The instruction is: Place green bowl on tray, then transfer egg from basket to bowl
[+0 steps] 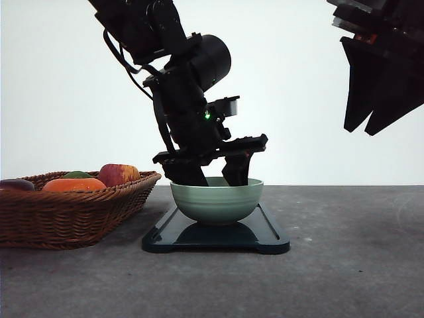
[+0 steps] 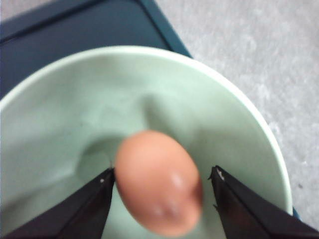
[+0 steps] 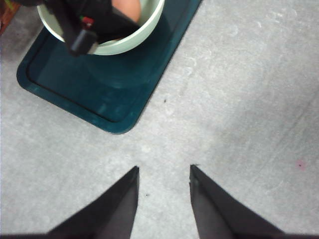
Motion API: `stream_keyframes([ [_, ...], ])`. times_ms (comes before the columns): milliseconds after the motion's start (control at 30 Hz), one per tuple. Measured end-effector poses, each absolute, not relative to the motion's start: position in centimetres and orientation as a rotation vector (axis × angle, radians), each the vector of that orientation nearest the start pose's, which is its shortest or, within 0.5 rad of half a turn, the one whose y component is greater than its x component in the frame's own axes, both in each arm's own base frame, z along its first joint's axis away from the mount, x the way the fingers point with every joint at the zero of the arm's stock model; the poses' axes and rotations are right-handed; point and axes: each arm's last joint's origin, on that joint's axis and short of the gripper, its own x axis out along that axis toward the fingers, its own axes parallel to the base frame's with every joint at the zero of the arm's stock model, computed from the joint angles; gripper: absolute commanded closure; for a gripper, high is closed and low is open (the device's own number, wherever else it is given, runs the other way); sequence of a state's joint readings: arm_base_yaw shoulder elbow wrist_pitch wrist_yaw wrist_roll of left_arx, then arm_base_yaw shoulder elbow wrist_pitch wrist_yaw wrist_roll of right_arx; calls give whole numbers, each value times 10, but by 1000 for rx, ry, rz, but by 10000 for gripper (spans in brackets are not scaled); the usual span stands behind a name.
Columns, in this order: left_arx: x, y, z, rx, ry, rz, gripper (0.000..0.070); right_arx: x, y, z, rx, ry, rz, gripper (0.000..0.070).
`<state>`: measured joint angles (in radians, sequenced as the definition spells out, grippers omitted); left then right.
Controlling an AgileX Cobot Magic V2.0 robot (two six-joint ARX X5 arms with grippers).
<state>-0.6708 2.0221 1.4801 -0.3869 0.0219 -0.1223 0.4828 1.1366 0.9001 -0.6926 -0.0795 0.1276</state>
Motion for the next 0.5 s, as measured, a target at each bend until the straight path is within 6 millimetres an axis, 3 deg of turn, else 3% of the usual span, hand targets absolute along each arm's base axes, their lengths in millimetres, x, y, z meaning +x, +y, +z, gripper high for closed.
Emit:
stream_keyframes([
  [200,334,-262,222,187,923,-580,308,193,104,267,-72,951,460,502],
  [500,314,-214,282,148,942,-510,308,193,104,267,-73,952,460,502],
])
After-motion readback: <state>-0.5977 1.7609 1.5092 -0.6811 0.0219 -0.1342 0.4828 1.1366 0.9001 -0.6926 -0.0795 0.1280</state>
